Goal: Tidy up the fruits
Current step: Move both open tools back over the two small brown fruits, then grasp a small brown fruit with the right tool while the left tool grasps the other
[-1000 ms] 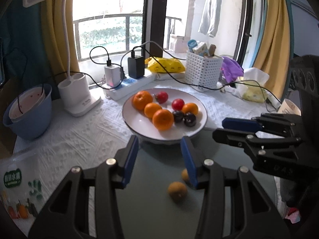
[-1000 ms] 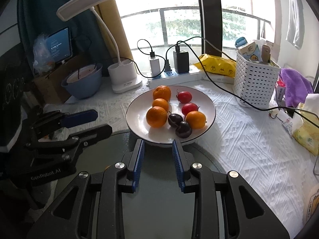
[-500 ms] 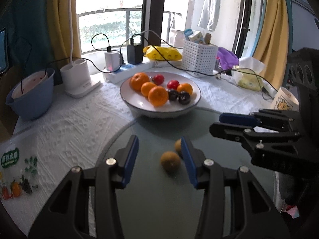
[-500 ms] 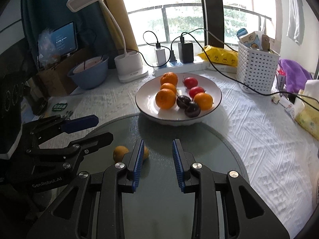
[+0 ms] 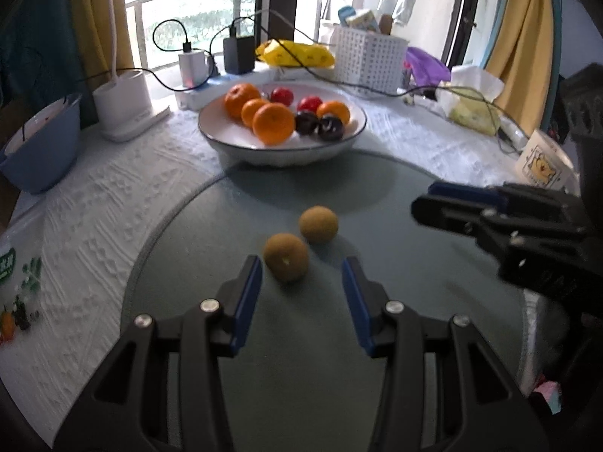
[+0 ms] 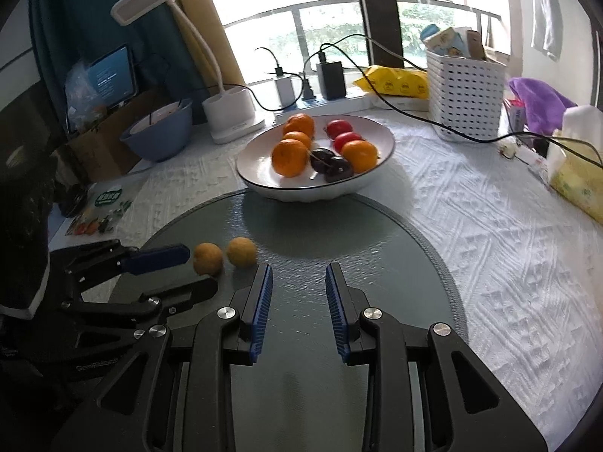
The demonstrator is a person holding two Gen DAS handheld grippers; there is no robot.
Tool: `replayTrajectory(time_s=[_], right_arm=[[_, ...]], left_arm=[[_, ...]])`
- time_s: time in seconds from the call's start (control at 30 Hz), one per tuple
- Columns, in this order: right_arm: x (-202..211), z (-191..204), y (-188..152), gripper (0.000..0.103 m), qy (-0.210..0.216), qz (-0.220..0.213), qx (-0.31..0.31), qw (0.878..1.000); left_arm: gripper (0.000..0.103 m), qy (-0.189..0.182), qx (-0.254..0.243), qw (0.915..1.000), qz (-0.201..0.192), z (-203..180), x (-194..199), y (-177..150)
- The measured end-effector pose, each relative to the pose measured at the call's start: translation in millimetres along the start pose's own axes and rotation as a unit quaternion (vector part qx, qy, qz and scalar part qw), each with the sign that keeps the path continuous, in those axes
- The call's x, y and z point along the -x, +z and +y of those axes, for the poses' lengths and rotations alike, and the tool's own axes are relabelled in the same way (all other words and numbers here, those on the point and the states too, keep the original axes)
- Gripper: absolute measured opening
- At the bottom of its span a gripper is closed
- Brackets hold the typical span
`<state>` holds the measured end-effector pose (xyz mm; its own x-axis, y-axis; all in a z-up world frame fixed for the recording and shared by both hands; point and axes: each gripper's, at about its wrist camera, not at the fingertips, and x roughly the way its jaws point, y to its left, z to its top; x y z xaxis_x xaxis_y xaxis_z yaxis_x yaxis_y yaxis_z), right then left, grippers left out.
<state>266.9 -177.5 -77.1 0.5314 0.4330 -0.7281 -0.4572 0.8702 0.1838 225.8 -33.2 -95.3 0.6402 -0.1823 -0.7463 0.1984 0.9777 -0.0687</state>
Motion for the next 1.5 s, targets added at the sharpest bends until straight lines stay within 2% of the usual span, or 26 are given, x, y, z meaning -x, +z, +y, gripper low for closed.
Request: replayTrajectory(time_s=[0.23,0.3,0.47,0.73,1.1,1.5], right_arm=[[2.3,-13.4,-1.5,0.031,-0.001,-0.004,-0.011,1.000],[1.1,-13.8,-1.1,0.031,0.002,-0.002,-0.011,1.000],[-0.3,-11.9,-0.6,0.031,0.004,-0.001,-0.008,1.000],[-5.9,-2.9,0.0,0.031,0.004,0.011,0.003,1.000],[-21.0,32.0,-0.4,0.031,0.013,0.033,0.032,0.999],[-41.8,54.4,12.1,0.034,0.000,0.055,0.055,0.997]], left_arm=[[0.044,0.011,-0.025,0.9995,0.016,-8.4,-8.2,-1.2],[0.036,0.011,-0.036,0.9992,0.014,-10.8,-7.6,-1.5],[0.024,0.014,-0.043,0.9989,0.009,-11.3,-7.3,-0.7],[0.023,0.016,-0.031,0.9993,-0.011,0.0,5.3,-2.8],[0.022,0.033,-0.026,0.9986,-0.032,20.2,19.4,-10.3],[0.022,0.010,0.004,0.9989,-0.045,45.3,27.7,-12.9]])
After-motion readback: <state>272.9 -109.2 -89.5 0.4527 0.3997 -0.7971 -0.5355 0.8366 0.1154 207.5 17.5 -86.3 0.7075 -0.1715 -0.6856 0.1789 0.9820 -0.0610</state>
